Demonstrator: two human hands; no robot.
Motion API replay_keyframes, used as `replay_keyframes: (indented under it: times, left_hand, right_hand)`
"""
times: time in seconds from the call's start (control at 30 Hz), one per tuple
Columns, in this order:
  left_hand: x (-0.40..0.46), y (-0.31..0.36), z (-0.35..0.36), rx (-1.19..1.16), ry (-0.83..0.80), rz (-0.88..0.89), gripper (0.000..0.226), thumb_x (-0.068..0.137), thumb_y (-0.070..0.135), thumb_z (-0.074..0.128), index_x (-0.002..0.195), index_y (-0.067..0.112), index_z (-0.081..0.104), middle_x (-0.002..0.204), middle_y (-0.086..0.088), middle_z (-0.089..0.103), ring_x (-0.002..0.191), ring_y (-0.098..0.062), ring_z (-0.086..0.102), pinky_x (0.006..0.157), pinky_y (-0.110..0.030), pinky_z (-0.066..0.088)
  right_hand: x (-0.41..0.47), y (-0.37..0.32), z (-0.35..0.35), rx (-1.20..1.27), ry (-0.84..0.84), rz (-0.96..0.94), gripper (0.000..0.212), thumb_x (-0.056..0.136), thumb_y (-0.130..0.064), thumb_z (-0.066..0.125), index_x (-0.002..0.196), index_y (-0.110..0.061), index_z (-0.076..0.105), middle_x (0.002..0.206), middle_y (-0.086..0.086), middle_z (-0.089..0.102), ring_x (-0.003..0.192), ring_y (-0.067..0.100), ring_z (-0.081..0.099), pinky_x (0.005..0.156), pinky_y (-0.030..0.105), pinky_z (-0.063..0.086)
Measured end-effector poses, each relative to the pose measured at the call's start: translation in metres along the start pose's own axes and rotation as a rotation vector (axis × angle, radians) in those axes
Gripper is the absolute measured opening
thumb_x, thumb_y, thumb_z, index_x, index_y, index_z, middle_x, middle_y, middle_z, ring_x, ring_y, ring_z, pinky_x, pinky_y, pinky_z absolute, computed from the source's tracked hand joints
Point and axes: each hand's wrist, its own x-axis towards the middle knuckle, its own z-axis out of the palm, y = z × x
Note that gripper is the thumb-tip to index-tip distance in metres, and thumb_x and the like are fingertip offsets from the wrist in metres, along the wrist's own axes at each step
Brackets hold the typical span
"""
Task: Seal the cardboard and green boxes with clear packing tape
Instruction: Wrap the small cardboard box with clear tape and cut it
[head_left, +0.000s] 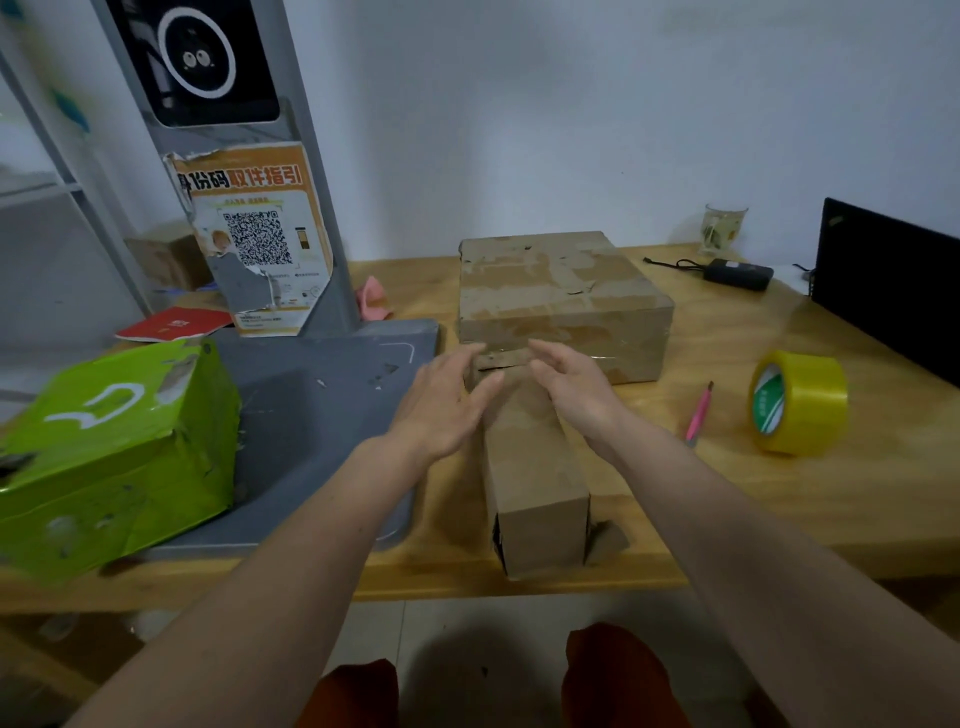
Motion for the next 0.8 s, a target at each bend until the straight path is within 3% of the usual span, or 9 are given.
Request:
replay_keyframes:
  times: [0.13, 0.23, 0.33, 0.43, 0.53, 0.57, 0.7, 0.77, 0.8]
  left_hand:
    - [-0.004, 0.038, -0.005, -0.087, 0.03, -0.024, 0.067, 0.097, 0.044, 0.054, 0.153, 0.025, 0.023, 0.156, 0.001, 0.033, 0.143, -0.022, 0.031, 0.115, -0.042, 0.031]
    - [-0.007, 0.078, -0.004, -0.095, -0.003, 0.014, 0.079, 0.095, 0.04, 0.059, 0.156, 0.024, 0.013, 0.157, 0.001, 0.033, 0.144, -0.021, 0.031, 0.116, -0.043, 0.03]
    - [-0.01, 0.122, 0.002, -0.279, -0.03, 0.028, 0.084, 0.093, 0.036, 0.062, 0.156, 0.026, 0.007, 0.153, 0.0, 0.038, 0.139, -0.018, 0.037, 0.111, -0.037, 0.034]
    - [-0.015, 0.159, 0.016, -0.62, -0.105, -0.068, 0.079, 0.094, 0.032, 0.061, 0.155, 0.026, 0.011, 0.136, 0.006, 0.052, 0.12, -0.012, 0.047, 0.098, -0.029, 0.038]
    - [-0.023, 0.178, 0.045, -0.799, -0.164, -0.166, 0.081, 0.091, 0.026, 0.063, 0.156, 0.022, 0.015, 0.102, 0.015, 0.055, 0.125, -0.02, 0.05, 0.11, -0.04, 0.039]
    - [-0.026, 0.18, 0.056, -0.811, -0.183, -0.189, 0.082, 0.089, 0.025, 0.064, 0.156, 0.021, 0.016, 0.099, 0.014, 0.054, 0.125, -0.021, 0.05, 0.111, -0.041, 0.039]
    - [-0.033, 0.174, 0.099, -0.78, -0.231, -0.31, 0.081, 0.083, 0.032, 0.068, 0.151, 0.017, 0.027, 0.116, -0.001, 0.058, 0.107, -0.017, 0.058, 0.102, -0.036, 0.047]
    - [-0.036, 0.169, 0.115, -0.741, -0.254, -0.365, 0.078, 0.088, 0.034, 0.066, 0.152, 0.018, 0.026, 0.128, -0.006, 0.055, 0.113, -0.02, 0.057, 0.102, -0.037, 0.046]
    - [-0.037, 0.167, 0.121, -0.723, -0.269, -0.375, 0.077, 0.088, 0.035, 0.066, 0.153, 0.018, 0.026, 0.133, -0.008, 0.053, 0.116, -0.022, 0.056, 0.103, -0.038, 0.046]
  right_hand:
    - [-0.004, -0.002, -0.015, 0.007, 0.184, 0.029, 0.038, 0.101, -0.019, 0.045, 0.139, -0.018, 0.047, 0.133, 0.003, 0.054, 0.123, 0.021, 0.051, 0.106, 0.041, 0.042]
    - [-0.009, -0.004, -0.032, -0.044, 0.322, -0.022, 0.037, 0.1, -0.013, 0.048, 0.136, -0.014, 0.048, 0.132, 0.003, 0.055, 0.122, 0.018, 0.051, 0.104, 0.033, 0.042]
    - [-0.017, 0.002, -0.053, -0.114, 0.441, -0.101, 0.039, 0.098, -0.012, 0.049, 0.137, -0.013, 0.045, 0.136, 0.004, 0.051, 0.126, 0.018, 0.048, 0.105, 0.033, 0.041]
    - [-0.026, 0.018, -0.073, -0.315, 0.577, -0.144, 0.043, 0.096, -0.013, 0.051, 0.138, -0.015, 0.042, 0.142, 0.005, 0.043, 0.134, 0.019, 0.037, 0.109, 0.035, 0.033]
    - [-0.035, 0.038, -0.095, -0.475, 0.781, -0.186, 0.053, 0.091, -0.012, 0.059, 0.14, -0.009, 0.039, 0.148, 0.011, 0.034, 0.14, 0.026, 0.026, 0.112, 0.034, 0.021]
    - [-0.037, 0.046, -0.103, -0.486, 0.841, -0.188, 0.058, 0.089, -0.012, 0.062, 0.141, -0.006, 0.037, 0.15, 0.013, 0.031, 0.142, 0.028, 0.023, 0.114, 0.034, 0.019]
    - [-0.047, 0.078, -0.137, -0.391, 1.036, -0.056, 0.082, 0.082, -0.022, 0.073, 0.147, -0.003, 0.026, 0.153, 0.014, 0.026, 0.144, 0.028, 0.019, 0.117, 0.033, 0.012]
    - [-0.049, 0.095, -0.149, -0.26, 0.992, 0.06, 0.091, 0.079, -0.026, 0.078, 0.148, -0.002, 0.024, 0.151, 0.015, 0.031, 0.143, 0.028, 0.023, 0.115, 0.032, 0.014]
    - [-0.05, 0.103, -0.154, -0.188, 0.937, 0.127, 0.089, 0.077, -0.026, 0.079, 0.145, -0.002, 0.029, 0.144, 0.015, 0.04, 0.139, 0.03, 0.032, 0.113, 0.035, 0.022]
